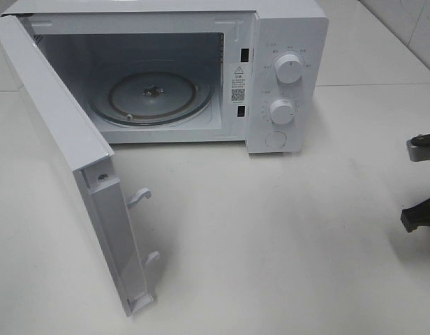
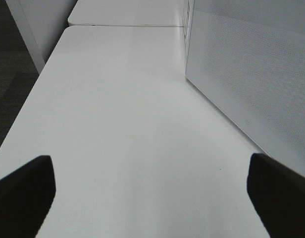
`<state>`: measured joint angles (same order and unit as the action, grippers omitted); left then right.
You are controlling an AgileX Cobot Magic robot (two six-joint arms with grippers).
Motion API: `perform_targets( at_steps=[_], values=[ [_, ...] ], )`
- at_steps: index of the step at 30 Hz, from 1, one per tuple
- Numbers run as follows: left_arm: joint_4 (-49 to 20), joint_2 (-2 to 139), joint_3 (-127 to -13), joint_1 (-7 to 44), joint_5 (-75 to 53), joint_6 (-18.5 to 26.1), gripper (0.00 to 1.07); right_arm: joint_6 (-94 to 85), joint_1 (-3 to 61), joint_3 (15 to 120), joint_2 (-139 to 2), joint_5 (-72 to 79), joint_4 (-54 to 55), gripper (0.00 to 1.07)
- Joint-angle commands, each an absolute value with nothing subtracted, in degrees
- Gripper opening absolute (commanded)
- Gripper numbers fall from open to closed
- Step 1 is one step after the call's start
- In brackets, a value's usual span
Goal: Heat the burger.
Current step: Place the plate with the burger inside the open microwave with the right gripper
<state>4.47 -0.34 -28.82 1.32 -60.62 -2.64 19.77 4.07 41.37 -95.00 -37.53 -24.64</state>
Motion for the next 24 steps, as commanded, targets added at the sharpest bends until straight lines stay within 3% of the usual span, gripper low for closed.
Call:
perform_targets(
  at_steps=[1, 24],
  values=[
    [4.1, -1.4, -28.7, 1.2, -59.7, -2.9, 0.98, 23.5, 7.0, 41.3, -93.4, -40.6, -30.3, 0.0],
    [4.1, -1.4, -28.7, 1.2, -59.7, -2.9, 0.98, 29.7, 21.6, 41.3, -90.3, -51.2, -37.6, 0.0]
  ],
)
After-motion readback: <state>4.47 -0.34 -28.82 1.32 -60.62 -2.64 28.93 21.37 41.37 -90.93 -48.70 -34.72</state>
